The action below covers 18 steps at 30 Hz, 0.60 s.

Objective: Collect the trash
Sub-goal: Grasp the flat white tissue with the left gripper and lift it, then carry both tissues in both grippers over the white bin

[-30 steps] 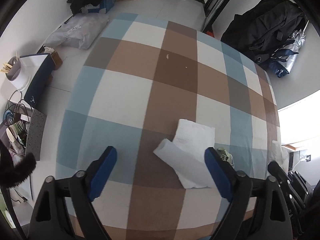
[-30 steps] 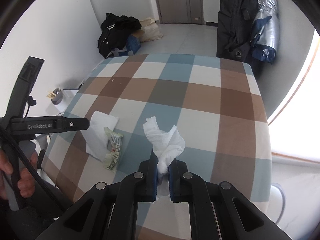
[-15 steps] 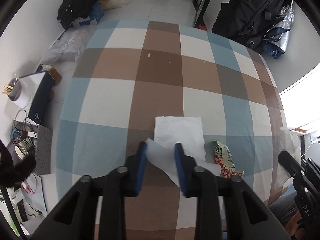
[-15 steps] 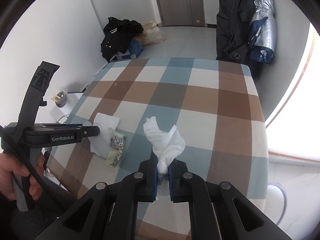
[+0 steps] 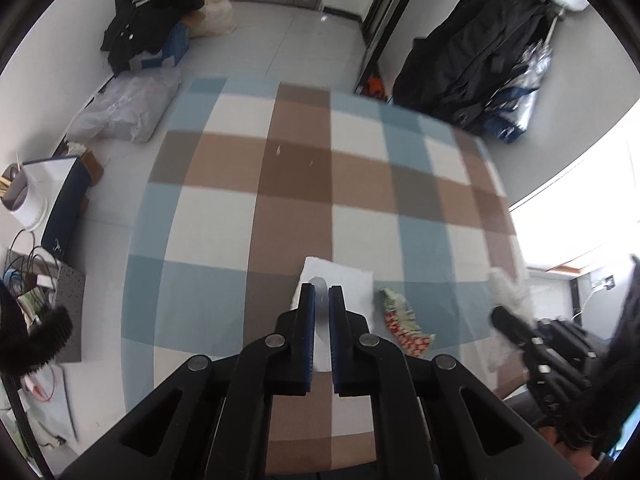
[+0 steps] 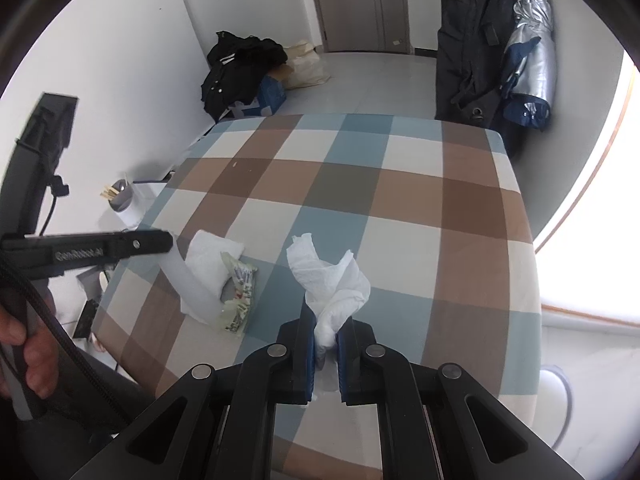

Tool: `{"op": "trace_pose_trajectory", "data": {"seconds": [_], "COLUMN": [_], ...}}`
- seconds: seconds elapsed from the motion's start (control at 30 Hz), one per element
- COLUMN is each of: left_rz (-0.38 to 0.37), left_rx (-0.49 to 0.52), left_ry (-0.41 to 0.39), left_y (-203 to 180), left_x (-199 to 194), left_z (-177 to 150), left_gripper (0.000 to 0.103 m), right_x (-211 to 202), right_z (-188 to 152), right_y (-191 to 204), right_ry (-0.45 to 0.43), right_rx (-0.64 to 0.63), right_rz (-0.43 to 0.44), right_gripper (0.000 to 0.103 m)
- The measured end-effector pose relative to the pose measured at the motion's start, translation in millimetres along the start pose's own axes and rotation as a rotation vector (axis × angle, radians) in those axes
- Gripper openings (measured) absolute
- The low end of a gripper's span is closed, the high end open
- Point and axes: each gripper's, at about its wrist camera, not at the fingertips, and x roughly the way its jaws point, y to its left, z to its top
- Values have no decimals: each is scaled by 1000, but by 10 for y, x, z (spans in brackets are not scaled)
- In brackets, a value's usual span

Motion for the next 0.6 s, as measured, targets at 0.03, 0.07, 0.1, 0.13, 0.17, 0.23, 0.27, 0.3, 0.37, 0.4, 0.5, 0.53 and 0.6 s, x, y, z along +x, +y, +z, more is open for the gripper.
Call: {"op": "trace_pose_trajectory", "data": {"seconds": [0.03, 0.07, 0.1, 0.13, 0.17, 0.23, 0.27, 0.3, 0.37, 0.4, 0.5, 0.53, 0.6], "left_rz": [-22, -47, -67, -83, -99, -115, -127, -138, -144, -145, -150, -149, -143], "left_rx": [-1, -3, -3, -2, 3, 7, 4, 1, -5, -6, -5, -2, 13], "left_ry": [-25, -47, -61, -78, -97, -109, -105, -102, -91, -86, -94, -102, -111], "left_y": [6, 22, 32, 43, 53, 68, 76, 89, 117, 128, 154, 158, 148], "left_x": [-69, -130, -175, -220, -265, -283, -270, -257, -243, -234, -277, -302, -329], "left_z": [6, 12, 16, 25, 30, 32, 34, 36, 34, 36, 27, 21, 14], "left_gripper": [3, 3, 3, 3, 3, 3, 3, 3, 3, 3, 3, 3, 3], "right_x": [13, 30, 40, 51, 58, 70, 80, 86, 107, 115, 111, 100, 78], "right_z": [0, 3, 4, 7, 10, 18, 23, 25, 31, 32, 38, 37, 38], "right_y": [11, 27, 31, 43, 57, 95, 117, 136, 171, 185, 230, 244, 267], "right_ry": [2, 6, 9, 12, 13, 12, 12, 13, 16, 18, 15, 12, 1], "right_rx": [-5, -7, -7, -4, -2, -5, -9, -12, -16, -13, -10, -8, -9], "right_rz": [-3, -5, -4, -3, -3, -2, -3, -4, -4, 0, 15, 20, 26], "right_gripper": [8, 8, 8, 8, 8, 8, 8, 8, 8, 8, 8, 8, 8]}}
